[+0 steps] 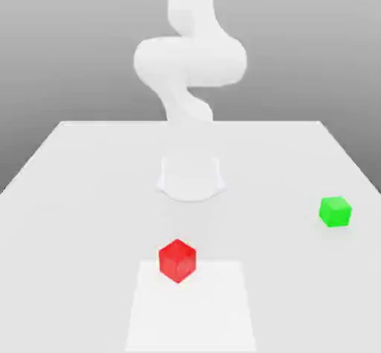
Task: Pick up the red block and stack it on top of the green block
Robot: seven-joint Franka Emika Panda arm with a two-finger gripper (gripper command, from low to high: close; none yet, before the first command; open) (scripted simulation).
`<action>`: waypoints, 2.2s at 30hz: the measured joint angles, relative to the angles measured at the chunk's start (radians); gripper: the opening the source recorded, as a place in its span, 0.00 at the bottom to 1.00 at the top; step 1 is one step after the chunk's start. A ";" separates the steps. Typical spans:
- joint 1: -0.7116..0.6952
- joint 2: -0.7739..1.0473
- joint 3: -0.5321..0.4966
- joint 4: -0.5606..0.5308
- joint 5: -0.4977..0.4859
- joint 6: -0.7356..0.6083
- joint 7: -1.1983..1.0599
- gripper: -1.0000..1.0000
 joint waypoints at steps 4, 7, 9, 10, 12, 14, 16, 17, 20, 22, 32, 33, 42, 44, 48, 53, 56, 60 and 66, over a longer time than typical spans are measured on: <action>-0.034 0.118 0.016 -0.125 0.025 0.095 0.104 0.50; -0.060 0.205 0.034 -0.218 0.041 0.165 0.184 0.50; -0.079 0.264 0.051 -0.282 0.051 0.212 0.239 0.50; -0.088 0.294 0.059 -0.315 0.054 0.236 0.269 0.50; -0.106 0.357 0.076 -0.382 0.057 0.286 0.335 0.50; -0.127 0.426 0.095 -0.452 0.056 0.340 0.408 0.50; -0.149 0.515 0.112 -0.520 0.047 0.408 0.488 0.50; -0.160 0.581 0.118 -0.541 0.035 0.458 0.526 0.50; -0.166 0.753 0.100 -0.556 -0.027 0.594 0.610 0.50; -0.145 0.832 0.069 -0.549 -0.066 0.660 0.642 0.50; -0.117 0.886 0.038 -0.543 -0.082 0.707 0.656 0.00; -0.122 0.856 0.047 -0.547 -0.067 0.682 0.645 0.00; -0.013 0.615 0.111 -0.566 0.027 0.462 0.537 0.00; 0.065 0.606 0.157 -0.554 0.044 0.443 0.492 0.00; 0.223 0.592 0.255 -0.530 0.082 0.408 0.394 0.00; 0.426 0.576 0.375 -0.500 0.128 0.366 0.273 0.00; 0.546 0.567 0.448 -0.482 0.157 0.340 0.199 0.00; 0.661 0.587 0.532 -0.462 0.161 0.341 0.140 0.00; 0.669 0.803 0.474 -0.452 -0.138 0.524 0.344 0.00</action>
